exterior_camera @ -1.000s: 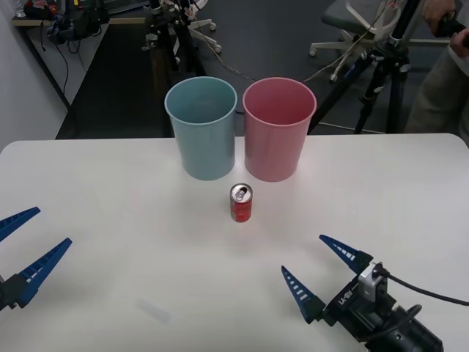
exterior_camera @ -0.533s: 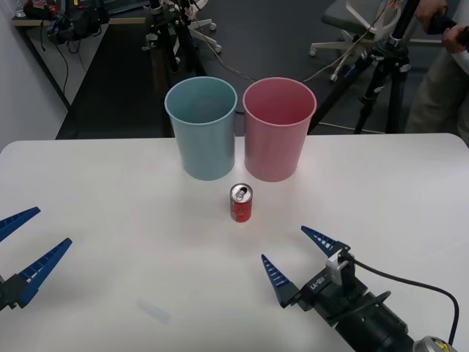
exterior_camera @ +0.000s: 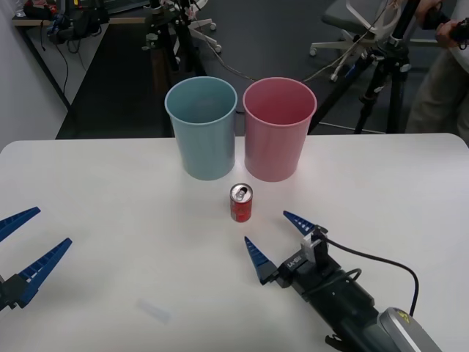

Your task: Grasp the object on the table and drop it into the matching bin: aluminum can to the light blue bin, PET bottle to the pink bin.

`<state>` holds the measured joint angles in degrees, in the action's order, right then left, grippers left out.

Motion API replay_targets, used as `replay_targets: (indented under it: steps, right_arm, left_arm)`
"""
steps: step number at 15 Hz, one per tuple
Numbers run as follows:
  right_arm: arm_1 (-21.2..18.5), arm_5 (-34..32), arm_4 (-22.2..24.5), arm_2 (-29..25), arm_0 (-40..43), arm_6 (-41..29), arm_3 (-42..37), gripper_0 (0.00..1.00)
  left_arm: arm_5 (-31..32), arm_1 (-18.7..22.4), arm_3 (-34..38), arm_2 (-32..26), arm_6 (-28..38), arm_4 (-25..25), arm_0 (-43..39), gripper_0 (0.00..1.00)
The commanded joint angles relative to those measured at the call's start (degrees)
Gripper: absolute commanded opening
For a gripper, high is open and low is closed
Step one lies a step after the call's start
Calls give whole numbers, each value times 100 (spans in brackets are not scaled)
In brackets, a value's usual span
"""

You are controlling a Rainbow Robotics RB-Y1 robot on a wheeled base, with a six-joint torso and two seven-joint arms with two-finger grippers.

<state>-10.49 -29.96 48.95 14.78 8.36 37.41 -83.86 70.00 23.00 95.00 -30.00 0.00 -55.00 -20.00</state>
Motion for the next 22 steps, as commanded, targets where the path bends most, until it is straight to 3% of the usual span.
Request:
replay_targets:
  steps: [1,7,16,22]
  right_arm:
    - [135,-1,-123,-45,-221,434,265,100]
    - [302,-81,-448,-45,-766,847,1003,100]
    - [644,-54,-553,-72,-1346,1260,1829,100]
    - [680,341,-667,-45,-1601,1401,1882,100]
  left_arm:
    - [0,0,0,0,0,0,0,100]
    - [0,0,0,0,0,0,0,100]
    - [0,0,0,0,0,0,0,100]
    - [0,0,0,0,0,0,0,100]
